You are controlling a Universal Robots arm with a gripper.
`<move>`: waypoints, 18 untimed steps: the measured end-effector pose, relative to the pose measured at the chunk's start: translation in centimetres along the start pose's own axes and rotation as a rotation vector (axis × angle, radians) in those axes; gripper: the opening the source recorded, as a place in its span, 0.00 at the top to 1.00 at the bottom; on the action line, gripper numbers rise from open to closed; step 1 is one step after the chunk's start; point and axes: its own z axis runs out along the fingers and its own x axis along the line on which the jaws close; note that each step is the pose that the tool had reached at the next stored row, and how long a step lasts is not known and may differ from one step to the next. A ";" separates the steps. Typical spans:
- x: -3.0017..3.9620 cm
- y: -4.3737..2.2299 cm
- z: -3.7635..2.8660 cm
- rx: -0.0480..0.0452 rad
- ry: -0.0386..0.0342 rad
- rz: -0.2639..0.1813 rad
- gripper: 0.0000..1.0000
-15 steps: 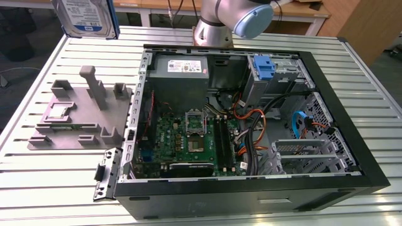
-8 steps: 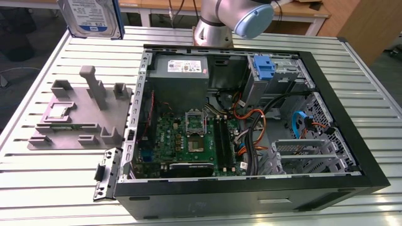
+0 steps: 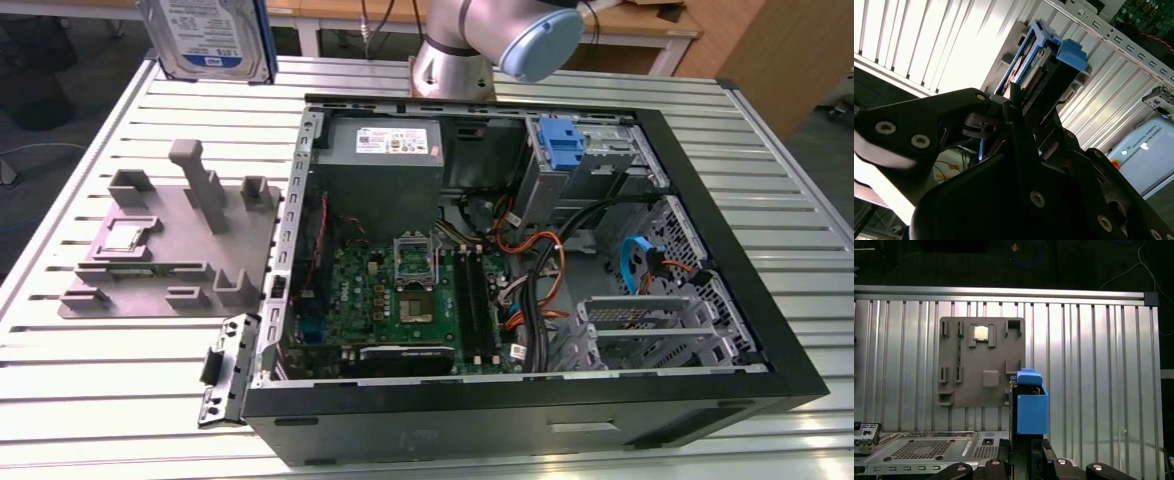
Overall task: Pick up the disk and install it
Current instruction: 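Pick up the disk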
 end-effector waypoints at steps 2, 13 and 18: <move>0.00 -0.37 -0.02 0.0000 0.0000 0.000 0.65; -0.04 -2.84 -0.15 -0.0001 0.0000 0.000 0.65; -0.04 -3.70 -0.19 0.0000 0.0000 0.000 0.65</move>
